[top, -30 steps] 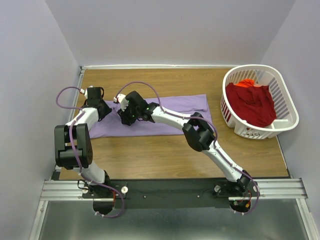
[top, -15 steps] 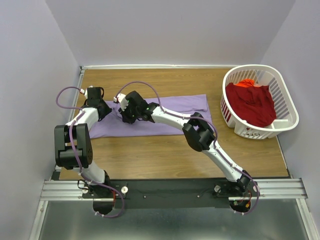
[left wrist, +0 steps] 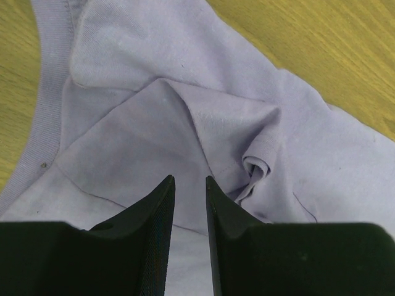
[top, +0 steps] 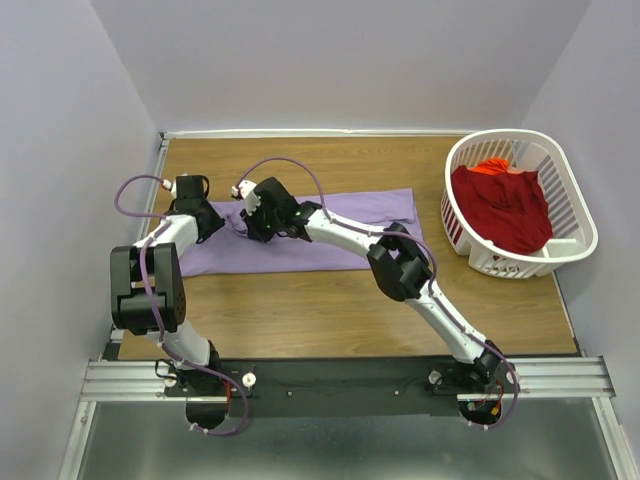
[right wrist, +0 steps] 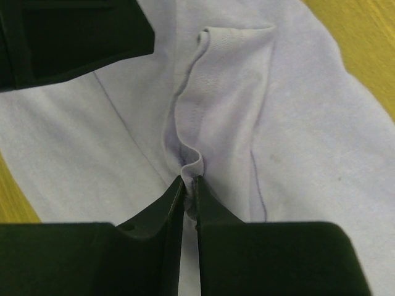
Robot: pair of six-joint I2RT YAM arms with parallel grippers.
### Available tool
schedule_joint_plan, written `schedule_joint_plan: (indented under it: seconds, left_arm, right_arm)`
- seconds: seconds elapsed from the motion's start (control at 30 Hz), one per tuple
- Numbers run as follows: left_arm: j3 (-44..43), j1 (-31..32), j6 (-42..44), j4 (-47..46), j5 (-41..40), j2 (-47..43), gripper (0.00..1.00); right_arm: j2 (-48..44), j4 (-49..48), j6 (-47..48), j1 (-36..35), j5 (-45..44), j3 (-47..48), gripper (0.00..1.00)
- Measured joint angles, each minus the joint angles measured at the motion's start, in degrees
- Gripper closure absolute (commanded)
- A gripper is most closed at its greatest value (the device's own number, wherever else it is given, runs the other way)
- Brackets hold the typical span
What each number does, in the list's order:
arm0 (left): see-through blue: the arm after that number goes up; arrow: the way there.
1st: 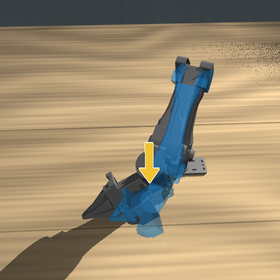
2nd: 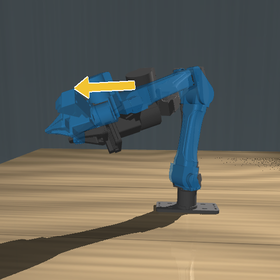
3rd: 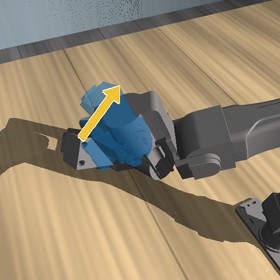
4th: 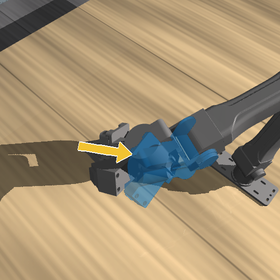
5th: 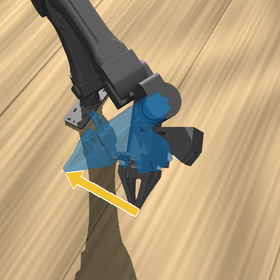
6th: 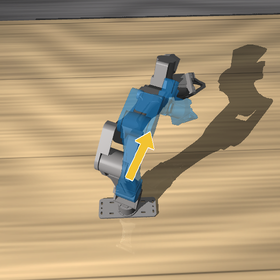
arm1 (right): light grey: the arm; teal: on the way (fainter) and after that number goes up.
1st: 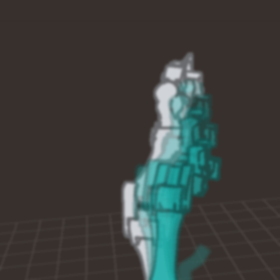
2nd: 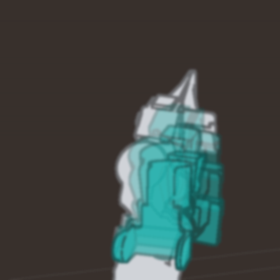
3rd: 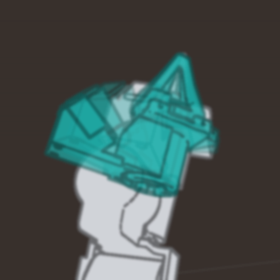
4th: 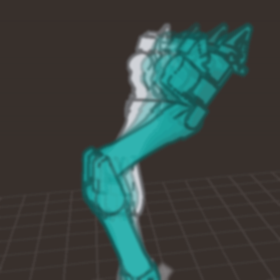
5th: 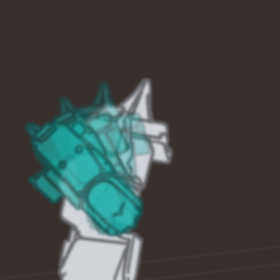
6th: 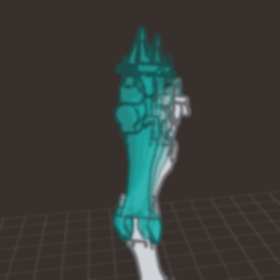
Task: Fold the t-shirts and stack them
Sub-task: Fold the tshirt
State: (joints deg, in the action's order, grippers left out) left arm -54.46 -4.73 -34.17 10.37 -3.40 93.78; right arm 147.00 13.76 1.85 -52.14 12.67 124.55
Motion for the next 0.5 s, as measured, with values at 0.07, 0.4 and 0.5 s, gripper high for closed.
schedule_joint_plan:
  seconds: [0.07,0.4,0.5]
  left_arm:
    - [0.00,0.00,0.00,0.00,0.24,0.35,0.66]
    - [0.00,0.37,0.09,-0.04,1.77,1.68,0.62]
    - [0.00,0.37,0.09,-0.04,1.99,2.21,0.59]
  right_arm:
    - [0.00,0.00,-0.50,0.37,-0.04,0.02,0.83]
    - [-0.02,-0.50,-3.37,1.77,-0.07,0.07,0.98]
    - [-0.02,-0.83,-4.22,2.16,-0.04,0.07,0.98]
